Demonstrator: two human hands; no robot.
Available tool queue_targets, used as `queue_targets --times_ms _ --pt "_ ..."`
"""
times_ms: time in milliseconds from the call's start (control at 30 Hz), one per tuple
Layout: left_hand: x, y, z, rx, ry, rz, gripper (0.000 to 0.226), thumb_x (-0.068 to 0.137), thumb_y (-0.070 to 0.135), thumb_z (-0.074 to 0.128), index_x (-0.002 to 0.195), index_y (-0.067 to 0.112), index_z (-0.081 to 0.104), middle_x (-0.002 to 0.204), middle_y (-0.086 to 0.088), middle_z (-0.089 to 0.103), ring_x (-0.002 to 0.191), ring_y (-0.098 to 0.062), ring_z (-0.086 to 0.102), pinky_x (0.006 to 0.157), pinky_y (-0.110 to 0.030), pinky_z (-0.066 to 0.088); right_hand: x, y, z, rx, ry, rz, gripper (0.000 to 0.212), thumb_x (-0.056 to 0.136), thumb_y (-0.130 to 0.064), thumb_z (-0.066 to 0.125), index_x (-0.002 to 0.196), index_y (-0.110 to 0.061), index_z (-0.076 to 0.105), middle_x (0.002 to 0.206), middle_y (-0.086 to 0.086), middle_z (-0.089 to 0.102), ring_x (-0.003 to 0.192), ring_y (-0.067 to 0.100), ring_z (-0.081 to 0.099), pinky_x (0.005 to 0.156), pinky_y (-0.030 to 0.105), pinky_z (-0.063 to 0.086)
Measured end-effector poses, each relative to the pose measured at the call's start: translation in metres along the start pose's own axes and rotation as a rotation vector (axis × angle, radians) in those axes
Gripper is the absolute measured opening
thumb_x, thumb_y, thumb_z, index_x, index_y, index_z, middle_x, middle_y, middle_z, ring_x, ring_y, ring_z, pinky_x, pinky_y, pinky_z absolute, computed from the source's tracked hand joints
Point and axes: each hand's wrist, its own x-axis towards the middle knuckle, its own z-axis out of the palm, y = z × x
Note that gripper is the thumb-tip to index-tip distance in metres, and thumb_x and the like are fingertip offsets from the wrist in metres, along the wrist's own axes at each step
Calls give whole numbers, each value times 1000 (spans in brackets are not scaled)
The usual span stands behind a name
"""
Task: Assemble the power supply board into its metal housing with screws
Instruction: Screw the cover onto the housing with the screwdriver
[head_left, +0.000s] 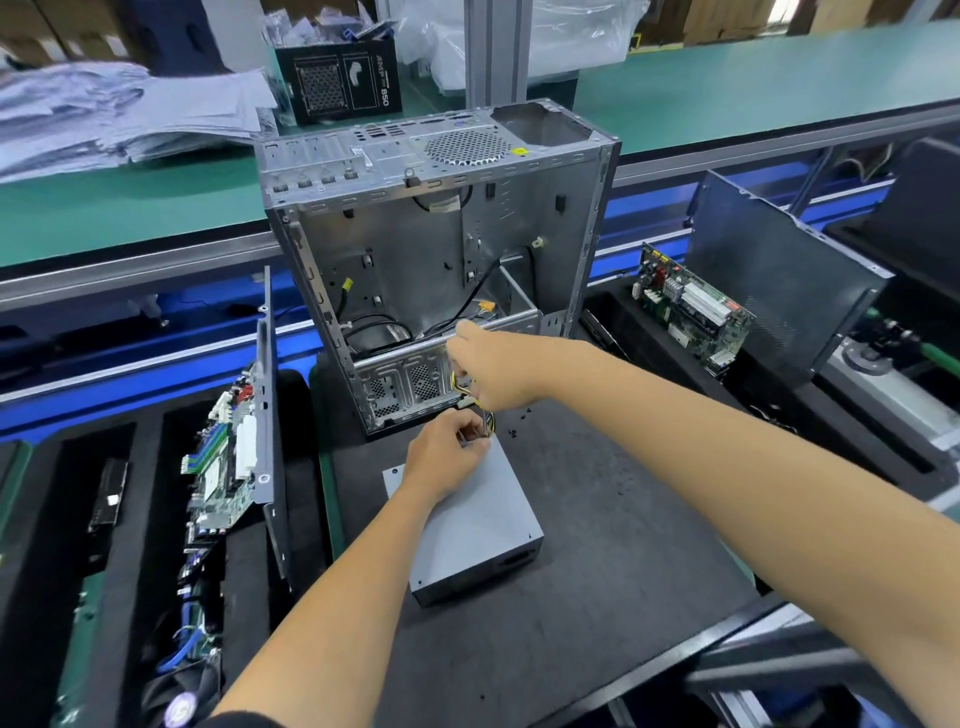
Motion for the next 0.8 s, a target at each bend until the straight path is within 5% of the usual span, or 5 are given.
queue_targets --times_ms 100,200,400,533,800 --pt "0 0 0 6 -1 11 20 78 33 64 69 48 53 81 22 58 79 -4 52 72 -27 34 0 -4 -5 -89 -7 4 12 83 -1 50 77 -10 46 81 7 49 71 27 49 53 34 39" --pt "0 -1 0 0 4 13 19 77 34 63 70 49 53 83 21 59 80 -4 53 74 -28 35 -3 -5 -8 -289 -17 19 18 96 -5 39 91 -14 53 67 2 29 55 16 27 44 29 25" --pt "1 -1 2 -5 7 5 17 76 35 63 76 49 55 84 20 61 82 -5 55 75 -28 38 1 1 -3 -33 -57 3 11 88 -4 50 99 -4 50 101 8 41 71 23 47 63 35 40" --pt "1 -1 2 -5 11 -3 15 75 35 62 73 49 56 84 20 61 81 -3 54 73 -27 37 1 -3 -4 -157 31 31 24 94 -9 47 71 -5 40 68 3 37 68 22 42 47 27 27" --pt "3 -4 3 -9 16 -2 14 75 31 64 73 43 57 77 20 60 75 2 54 74 -29 42 4 3 3 33 0 54 8 84 -3 51 90 -7 46 93 9 44 63 22 45 50 31 34"
